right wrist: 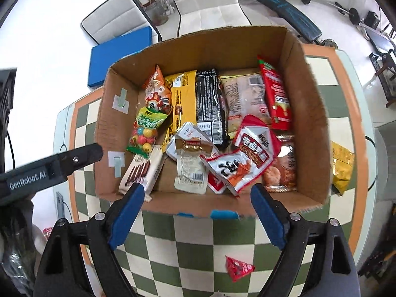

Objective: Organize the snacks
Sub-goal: 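Grasp the cranberry oat cookie packet with the left gripper while the right grasps the red triangular packet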

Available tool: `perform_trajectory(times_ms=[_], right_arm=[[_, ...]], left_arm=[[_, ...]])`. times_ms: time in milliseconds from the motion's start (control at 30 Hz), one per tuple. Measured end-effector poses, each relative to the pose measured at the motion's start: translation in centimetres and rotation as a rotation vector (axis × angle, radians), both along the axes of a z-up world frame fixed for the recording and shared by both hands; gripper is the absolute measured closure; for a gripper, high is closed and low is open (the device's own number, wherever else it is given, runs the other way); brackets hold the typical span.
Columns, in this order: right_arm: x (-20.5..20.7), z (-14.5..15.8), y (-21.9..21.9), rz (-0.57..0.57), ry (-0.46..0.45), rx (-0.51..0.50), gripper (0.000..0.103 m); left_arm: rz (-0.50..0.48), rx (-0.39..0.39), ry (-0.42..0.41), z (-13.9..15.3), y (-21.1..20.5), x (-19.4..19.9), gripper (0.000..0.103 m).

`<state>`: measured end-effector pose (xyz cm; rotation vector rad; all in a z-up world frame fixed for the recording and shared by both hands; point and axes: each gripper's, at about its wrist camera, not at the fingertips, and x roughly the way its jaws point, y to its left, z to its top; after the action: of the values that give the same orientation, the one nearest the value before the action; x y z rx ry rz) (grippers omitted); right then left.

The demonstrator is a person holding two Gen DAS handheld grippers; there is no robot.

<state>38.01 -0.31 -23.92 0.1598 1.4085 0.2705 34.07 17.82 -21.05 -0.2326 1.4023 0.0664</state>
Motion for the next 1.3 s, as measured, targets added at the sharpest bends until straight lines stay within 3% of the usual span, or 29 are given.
perform_trajectory(times_ms=[200, 400, 633, 700, 767, 833, 867, 900, 1300], right_arm=[[-4.9, -0.5, -3.0, -0.020, 0.048, -0.002, 0.013], [-10.5, -6.5, -4.7, 0.007, 0.205, -0.056, 0.013], [-13.9, -12.8, -4.3, 0.034, 0.333, -0.084, 0.013], [-14.2, -13.8, -3.9, 0.041, 0.336, -0.104, 0.018], [-14.5, -14.8, -3.5, 0.052, 0.341, -0.128, 0.038], [-14.6, -15.4, -3.2, 0.049, 0.343, -0.161, 0.046], [-14.6, -15.4, -3.0, 0.056, 0.335, -0.169, 0.058], [-14.7, -15.5, -2.8, 0.066, 0.330, -0.173, 0.061], [-13.6, -13.8, -1.4, 0.027, 0.293, -0.088, 0.068]], left_arm=[[0.057, 0.077, -0.030, -0.6, 0.0, -6.7, 0.013], [0.070, 0.094, 0.077, -5.7, -0.1, -11.4, 0.013], [0.131, 0.077, 0.162, -10.1, 1.6, -13.0, 0.013], [0.150, 0.072, 0.173, -10.8, 2.3, -13.0, 0.013], [0.161, 0.065, 0.179, -11.2, 3.0, -12.8, 0.013], [0.175, 0.062, 0.183, -11.5, 3.7, -12.4, 0.013], [0.182, 0.067, 0.185, -11.6, 4.1, -12.3, 0.013], [0.184, 0.060, 0.189, -11.7, 4.4, -12.0, 0.013], [0.127, 0.063, 0.264, -16.3, 6.5, -6.7, 0.013]])
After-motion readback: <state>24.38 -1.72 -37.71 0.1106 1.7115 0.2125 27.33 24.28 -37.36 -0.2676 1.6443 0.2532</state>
